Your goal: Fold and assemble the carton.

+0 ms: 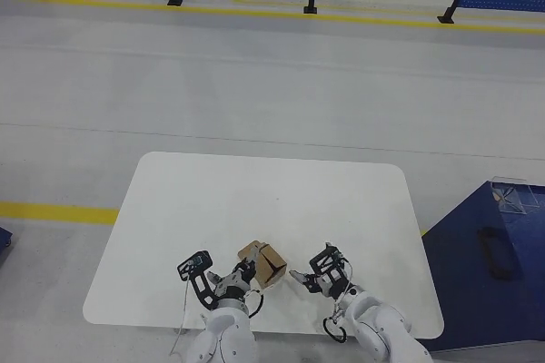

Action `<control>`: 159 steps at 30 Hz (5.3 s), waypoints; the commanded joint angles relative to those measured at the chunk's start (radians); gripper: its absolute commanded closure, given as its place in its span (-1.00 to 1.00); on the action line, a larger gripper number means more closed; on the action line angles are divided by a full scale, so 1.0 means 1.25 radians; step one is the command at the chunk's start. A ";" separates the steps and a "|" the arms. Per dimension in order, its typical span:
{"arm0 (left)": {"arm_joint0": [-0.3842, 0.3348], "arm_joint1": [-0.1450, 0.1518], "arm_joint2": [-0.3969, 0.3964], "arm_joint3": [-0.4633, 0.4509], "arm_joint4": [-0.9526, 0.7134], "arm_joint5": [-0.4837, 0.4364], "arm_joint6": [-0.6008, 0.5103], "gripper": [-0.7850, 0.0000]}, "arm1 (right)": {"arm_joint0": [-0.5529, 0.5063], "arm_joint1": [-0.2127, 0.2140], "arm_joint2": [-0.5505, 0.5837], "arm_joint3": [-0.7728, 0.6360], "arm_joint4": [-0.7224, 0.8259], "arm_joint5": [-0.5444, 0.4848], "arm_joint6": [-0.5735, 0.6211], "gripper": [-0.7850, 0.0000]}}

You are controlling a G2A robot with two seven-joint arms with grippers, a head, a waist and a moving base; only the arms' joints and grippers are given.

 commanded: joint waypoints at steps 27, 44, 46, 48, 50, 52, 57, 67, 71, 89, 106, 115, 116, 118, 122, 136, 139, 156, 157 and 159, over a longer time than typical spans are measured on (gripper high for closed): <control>0.047 -0.016 0.012 -0.029 0.004 -0.044 0.055 -1.00 | 0.286 -0.092 -0.198 0.322 0.094 0.316 0.016 -1.00; 0.080 -0.062 -0.100 0.047 -0.456 -0.345 0.308 -1.00 | 0.199 -0.085 -0.126 0.186 0.145 0.324 -0.164 -1.00; 0.080 -0.062 -0.100 0.047 -0.456 -0.345 0.308 -1.00 | 0.199 -0.085 -0.126 0.186 0.145 0.324 -0.164 -1.00; 0.080 -0.062 -0.100 0.047 -0.456 -0.345 0.308 -1.00 | 0.199 -0.085 -0.126 0.186 0.145 0.324 -0.164 -1.00; 0.080 -0.062 -0.100 0.047 -0.456 -0.345 0.308 -1.00 | 0.198 -0.084 -0.126 0.186 0.139 0.325 -0.165 -1.00; 0.086 -0.065 -0.109 0.045 -0.515 -0.342 0.300 -1.00 | 0.192 -0.083 -0.137 0.183 0.085 0.342 -0.187 -1.00; 0.088 -0.075 -0.139 0.096 -0.694 -0.423 0.280 -1.00 | 0.192 -0.091 -0.173 0.170 0.026 0.378 -0.211 -1.00; 0.020 -0.098 -0.154 0.300 -0.847 -0.729 0.340 -1.00 | 0.282 -0.123 -0.274 0.258 -0.083 0.432 -0.175 -1.00; -0.023 -0.107 -0.136 0.363 -0.839 -0.741 0.370 -1.00 | 0.310 -0.137 -0.311 0.307 -0.125 0.455 -0.156 -1.00; -0.095 -0.121 -0.153 0.460 -0.784 -0.838 0.440 -1.00 | 0.343 -0.170 -0.355 0.411 -0.208 0.467 -0.115 -1.00; -0.095 -0.117 -0.162 0.427 -0.644 -0.950 0.358 -1.00 | 0.304 -0.162 -0.297 0.335 -0.247 0.427 -0.094 -1.00; -0.087 -0.116 -0.152 0.431 -0.616 -0.924 0.298 -1.00 | 0.281 -0.148 -0.217 0.305 -0.250 0.429 -0.071 -1.00; -0.086 -0.116 -0.150 0.431 -0.615 -0.921 0.297 -1.00 | 0.276 -0.146 -0.205 0.297 -0.249 0.426 -0.069 -1.00; -0.083 -0.118 -0.143 0.425 -0.621 -0.915 0.288 -1.00 | 0.264 -0.140 -0.179 0.282 -0.249 0.422 -0.067 -1.00; -0.068 -0.120 -0.126 0.399 -0.632 -0.897 0.271 -1.00 | 0.236 -0.129 -0.124 0.243 -0.238 0.413 -0.071 -1.00; 0.006 -0.110 -0.172 0.217 -0.520 -0.861 0.344 -1.00 | 0.187 -0.115 -0.054 0.211 -0.152 0.278 -0.065 -1.00; -0.041 -0.111 -0.196 0.275 -0.495 -0.799 0.367 -1.00 | 0.193 -0.118 -0.071 0.231 -0.151 0.261 -0.063 -1.00; -0.132 -0.117 -0.168 0.445 -0.553 -0.719 0.196 -1.00 | 0.199 -0.120 -0.027 0.237 -0.092 0.313 -0.104 -1.00; -0.123 -0.116 -0.167 0.434 -0.557 -0.715 0.185 -1.00 | 0.198 -0.120 -0.024 0.235 -0.091 0.316 -0.105 -1.00; -0.101 -0.116 -0.161 0.408 -0.568 -0.709 0.158 -1.00 | 0.197 -0.119 -0.021 0.232 -0.093 0.315 -0.105 -1.00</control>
